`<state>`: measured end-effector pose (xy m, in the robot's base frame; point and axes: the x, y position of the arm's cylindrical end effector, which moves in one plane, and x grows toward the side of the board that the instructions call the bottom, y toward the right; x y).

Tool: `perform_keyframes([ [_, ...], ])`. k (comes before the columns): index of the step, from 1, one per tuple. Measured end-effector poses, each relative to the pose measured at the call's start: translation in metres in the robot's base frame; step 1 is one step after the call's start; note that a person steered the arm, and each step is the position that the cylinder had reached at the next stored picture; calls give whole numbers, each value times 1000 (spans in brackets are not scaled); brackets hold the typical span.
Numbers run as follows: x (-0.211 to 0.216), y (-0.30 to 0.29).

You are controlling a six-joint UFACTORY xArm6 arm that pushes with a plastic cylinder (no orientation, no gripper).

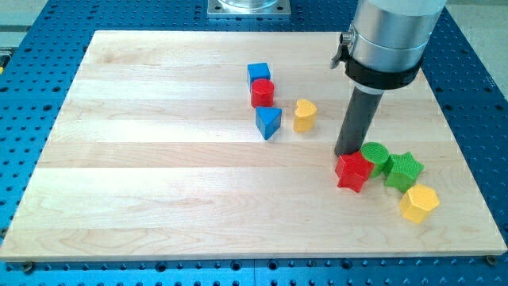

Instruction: Slide the blue triangle and yellow heart to the top left side of the red star

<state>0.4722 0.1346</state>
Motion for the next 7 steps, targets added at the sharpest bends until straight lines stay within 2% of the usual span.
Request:
perform_keyframes([
  [1, 7, -38],
  [2, 54, -25],
  [3, 47, -60],
  [5, -23, -185],
  [6, -66, -171],
  [7, -34, -133],
])
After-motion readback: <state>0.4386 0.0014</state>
